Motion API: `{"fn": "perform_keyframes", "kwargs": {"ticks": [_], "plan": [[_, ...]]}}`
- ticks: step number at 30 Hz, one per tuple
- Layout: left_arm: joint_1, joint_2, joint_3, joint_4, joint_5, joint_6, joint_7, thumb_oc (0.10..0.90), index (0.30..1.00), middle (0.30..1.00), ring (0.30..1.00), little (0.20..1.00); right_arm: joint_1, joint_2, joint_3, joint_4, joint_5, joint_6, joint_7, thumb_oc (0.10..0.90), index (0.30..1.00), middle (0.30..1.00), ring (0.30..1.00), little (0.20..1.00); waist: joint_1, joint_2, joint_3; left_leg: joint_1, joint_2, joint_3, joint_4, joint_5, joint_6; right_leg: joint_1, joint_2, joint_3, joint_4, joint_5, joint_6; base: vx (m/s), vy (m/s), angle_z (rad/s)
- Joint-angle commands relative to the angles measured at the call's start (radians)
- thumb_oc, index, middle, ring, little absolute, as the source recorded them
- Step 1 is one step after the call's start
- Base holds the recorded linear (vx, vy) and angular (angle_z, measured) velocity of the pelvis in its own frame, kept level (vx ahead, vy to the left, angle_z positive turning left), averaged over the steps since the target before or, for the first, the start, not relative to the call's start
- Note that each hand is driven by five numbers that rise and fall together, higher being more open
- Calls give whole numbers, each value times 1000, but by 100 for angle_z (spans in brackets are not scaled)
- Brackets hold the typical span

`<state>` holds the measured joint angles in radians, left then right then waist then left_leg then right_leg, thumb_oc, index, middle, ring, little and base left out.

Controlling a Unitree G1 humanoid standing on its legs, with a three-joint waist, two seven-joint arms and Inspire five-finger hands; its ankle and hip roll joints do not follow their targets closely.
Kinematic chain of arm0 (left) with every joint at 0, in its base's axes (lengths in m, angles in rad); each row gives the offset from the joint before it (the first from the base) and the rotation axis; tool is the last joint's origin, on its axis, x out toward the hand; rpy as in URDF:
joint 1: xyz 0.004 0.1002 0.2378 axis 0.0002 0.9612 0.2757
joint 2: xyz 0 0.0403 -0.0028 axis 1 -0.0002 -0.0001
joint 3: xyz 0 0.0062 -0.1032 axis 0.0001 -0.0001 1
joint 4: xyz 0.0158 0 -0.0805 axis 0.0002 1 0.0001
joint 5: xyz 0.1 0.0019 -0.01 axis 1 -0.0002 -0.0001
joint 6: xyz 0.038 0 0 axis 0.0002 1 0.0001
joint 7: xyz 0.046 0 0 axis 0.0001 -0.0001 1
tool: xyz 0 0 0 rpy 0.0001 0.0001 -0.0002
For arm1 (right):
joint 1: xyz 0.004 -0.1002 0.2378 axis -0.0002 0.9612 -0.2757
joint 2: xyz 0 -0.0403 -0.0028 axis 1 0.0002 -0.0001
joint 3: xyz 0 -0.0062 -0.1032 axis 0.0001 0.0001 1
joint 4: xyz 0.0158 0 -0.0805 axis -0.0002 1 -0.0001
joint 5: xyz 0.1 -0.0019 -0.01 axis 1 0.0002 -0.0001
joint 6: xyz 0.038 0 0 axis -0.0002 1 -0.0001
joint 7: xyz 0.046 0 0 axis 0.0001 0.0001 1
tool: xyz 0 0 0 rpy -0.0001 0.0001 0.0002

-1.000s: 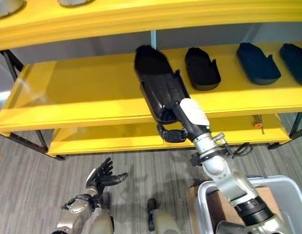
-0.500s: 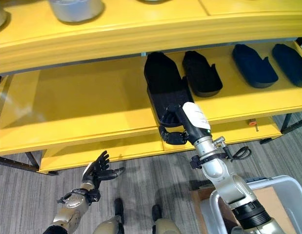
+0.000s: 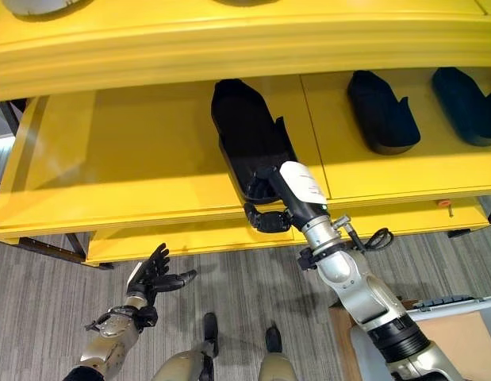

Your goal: Move parts from the plastic box to the shelf.

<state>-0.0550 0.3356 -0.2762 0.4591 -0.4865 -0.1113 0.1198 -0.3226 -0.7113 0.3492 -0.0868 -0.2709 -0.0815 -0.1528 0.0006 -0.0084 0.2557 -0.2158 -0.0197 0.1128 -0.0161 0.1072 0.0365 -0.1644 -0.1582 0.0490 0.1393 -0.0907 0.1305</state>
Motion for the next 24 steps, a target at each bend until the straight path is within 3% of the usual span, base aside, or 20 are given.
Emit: {"fn": "perform_keyframes", "kwargs": {"ticks": [1, 9, 14, 24], "plan": [[-48, 57, 18, -84, 6, -88, 13, 900, 1000, 1000, 1000, 1000, -198, 45, -33, -18, 32, -57, -88, 400, 300, 300, 300, 300, 20, -95, -50, -28, 61, 13, 142, -107, -57, 82, -133, 3, -156, 223, 64, -18, -3, 12], [-79, 76, 16, -85, -18, -98, 37, 900, 1000, 1000, 1000, 1000, -347, 24, 5, 162, 50, -8, -141, 400, 300, 300, 300, 300, 43, -89, 9, -94, 58, -13, 159, -95, -61, 36, -135, -21, -134, 208, 51, -50, -18, 11], [-108, 101, 12, -92, -49, -113, 52, 900, 1000, 1000, 1000, 1000, -572, -8, 59, 339, 87, 23, -197, 400, 300, 300, 300, 300, 64, -71, 81, -150, 69, -31, 172, -74, -74, -27, -116, -34, -93, 185, 34, -86, -40, 8], [-115, 115, 20, -111, -73, -123, 67, 900, 1000, 1000, 1000, 1000, -740, -31, 111, 490, 124, 52, -224, 400, 300, 300, 300, 300, 80, -57, 123, -175, 81, -39, 149, -46, -88, -60, -99, -43, -85, 173, 25, -16, -19, 6]]}}
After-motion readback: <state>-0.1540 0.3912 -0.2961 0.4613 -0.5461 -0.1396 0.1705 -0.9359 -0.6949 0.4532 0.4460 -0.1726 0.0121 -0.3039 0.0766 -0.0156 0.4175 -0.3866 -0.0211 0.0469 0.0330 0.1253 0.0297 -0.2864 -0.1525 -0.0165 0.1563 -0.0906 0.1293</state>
